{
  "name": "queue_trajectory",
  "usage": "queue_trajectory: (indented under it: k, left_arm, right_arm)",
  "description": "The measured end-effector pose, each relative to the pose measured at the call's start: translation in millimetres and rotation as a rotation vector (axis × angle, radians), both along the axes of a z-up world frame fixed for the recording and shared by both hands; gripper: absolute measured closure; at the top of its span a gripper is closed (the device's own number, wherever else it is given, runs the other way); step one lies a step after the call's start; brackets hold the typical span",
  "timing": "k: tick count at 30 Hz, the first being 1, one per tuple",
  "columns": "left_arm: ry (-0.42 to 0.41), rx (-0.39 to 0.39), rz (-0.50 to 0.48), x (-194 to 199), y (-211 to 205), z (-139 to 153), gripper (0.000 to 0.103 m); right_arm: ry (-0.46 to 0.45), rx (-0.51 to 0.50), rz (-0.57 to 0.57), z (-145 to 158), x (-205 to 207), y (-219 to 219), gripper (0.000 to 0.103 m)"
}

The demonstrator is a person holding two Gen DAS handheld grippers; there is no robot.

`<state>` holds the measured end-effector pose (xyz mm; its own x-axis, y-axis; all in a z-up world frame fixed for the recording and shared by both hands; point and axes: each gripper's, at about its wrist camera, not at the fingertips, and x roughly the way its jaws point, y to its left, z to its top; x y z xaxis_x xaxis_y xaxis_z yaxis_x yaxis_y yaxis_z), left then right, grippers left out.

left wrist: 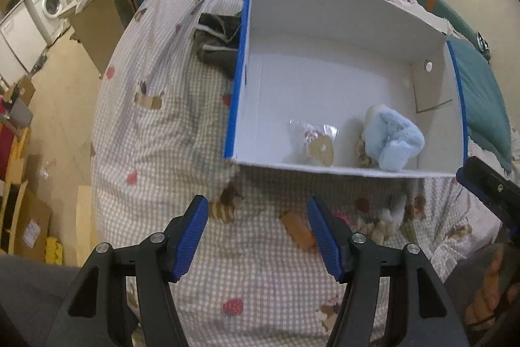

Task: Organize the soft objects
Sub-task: 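Move both open grippers out of the box toward the items on the bed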

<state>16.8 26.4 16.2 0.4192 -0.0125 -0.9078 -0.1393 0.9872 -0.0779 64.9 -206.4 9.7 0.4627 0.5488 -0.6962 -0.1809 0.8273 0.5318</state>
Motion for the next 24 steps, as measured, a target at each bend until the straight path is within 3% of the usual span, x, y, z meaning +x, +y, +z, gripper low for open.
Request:
queue_trajectory:
  k: [10,19,24]
  left_arm:
    - [0.001,0.008,0.046,-10.4,17.1,-15.7,0.043]
    - [0.060,-0.004,0.112,-6.9,38.2,-49.8,0.043]
    - [0.091,-0.033,0.062,-0.5,23.1,-60.5,0.043]
  right_arm:
    - [0.003,-0.030,0.000,-1.6,-17.1,3.4,0.027]
    - [0.126,-0.044,-0.064,-49.5,-10.5,-6.8,0.027]
    - [0.135,-0.067,-0.075,-56.1,-4.6,-5.1,0.027]
